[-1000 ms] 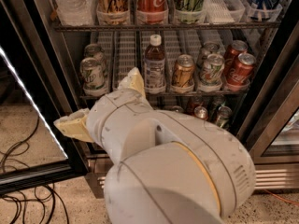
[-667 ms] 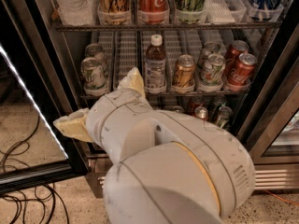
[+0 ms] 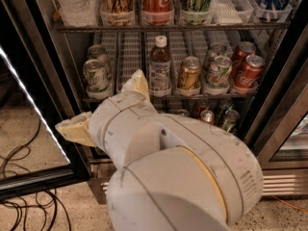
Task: Pick orange can from top shelf of fridge
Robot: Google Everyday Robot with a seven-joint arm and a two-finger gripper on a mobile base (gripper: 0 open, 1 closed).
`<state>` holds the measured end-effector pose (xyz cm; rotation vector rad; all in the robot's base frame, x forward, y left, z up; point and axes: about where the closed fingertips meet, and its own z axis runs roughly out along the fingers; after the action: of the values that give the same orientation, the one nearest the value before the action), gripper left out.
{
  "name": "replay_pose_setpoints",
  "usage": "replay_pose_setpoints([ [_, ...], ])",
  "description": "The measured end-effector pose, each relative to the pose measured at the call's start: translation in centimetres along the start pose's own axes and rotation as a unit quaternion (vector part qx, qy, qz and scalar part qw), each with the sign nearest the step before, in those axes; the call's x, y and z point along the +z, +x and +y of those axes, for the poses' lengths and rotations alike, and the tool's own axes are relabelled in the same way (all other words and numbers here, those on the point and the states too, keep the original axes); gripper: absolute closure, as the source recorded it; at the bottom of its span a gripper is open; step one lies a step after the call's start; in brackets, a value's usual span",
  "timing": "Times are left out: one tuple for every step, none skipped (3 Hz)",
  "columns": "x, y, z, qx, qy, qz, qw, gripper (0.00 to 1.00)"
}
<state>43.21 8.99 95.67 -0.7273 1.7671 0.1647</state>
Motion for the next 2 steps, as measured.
replay_pose_setpoints([
  [0.0, 0.0, 0.0, 0.0, 0.0, 0.0, 1.0, 0.0],
  [0.0, 0.0, 0.0, 0.0, 0.0, 0.0, 1.0, 0.0],
])
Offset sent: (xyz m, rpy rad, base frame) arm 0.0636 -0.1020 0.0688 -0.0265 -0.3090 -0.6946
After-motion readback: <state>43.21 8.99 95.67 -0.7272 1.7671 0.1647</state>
